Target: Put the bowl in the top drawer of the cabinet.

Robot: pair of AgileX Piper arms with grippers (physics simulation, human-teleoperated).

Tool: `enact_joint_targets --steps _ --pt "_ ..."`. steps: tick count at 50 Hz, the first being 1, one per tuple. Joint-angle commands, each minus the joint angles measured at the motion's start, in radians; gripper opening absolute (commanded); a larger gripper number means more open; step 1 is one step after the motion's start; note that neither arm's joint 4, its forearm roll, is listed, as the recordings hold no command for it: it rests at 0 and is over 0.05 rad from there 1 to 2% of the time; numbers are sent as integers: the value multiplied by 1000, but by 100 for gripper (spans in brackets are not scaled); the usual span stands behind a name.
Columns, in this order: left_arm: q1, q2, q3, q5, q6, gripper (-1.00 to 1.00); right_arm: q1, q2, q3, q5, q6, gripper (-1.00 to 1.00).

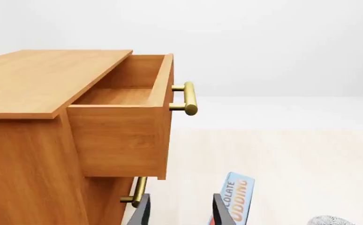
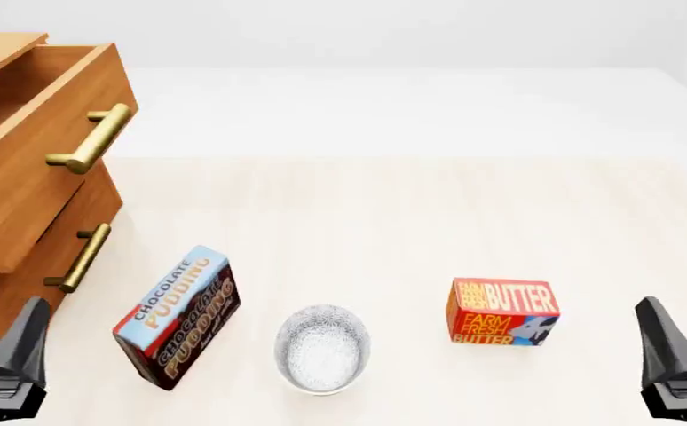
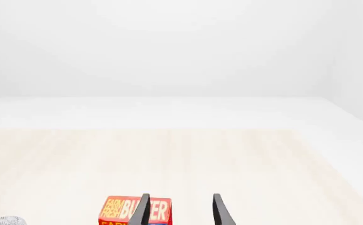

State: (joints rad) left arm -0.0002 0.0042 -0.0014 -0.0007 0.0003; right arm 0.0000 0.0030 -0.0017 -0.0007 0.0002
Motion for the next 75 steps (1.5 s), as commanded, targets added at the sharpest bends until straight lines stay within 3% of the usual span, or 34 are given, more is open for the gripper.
enact_joint_targets --steps 1,17,32,62,75 --pt "-1 4 -3 2 1 100 0 5 -3 -1 -1 100" --pt "-11 -2 -11 11 19 100 0 4 -3 -1 -1 100" --pt "-43 -4 -85 37 55 100 0 4 -3 -1 -1 100" --pt "-78 -4 -318 171 141 100 0 4 -3 -1 0 100" --pt "-126 -4 -447 280 229 100 0 4 -3 -1 -1 100"
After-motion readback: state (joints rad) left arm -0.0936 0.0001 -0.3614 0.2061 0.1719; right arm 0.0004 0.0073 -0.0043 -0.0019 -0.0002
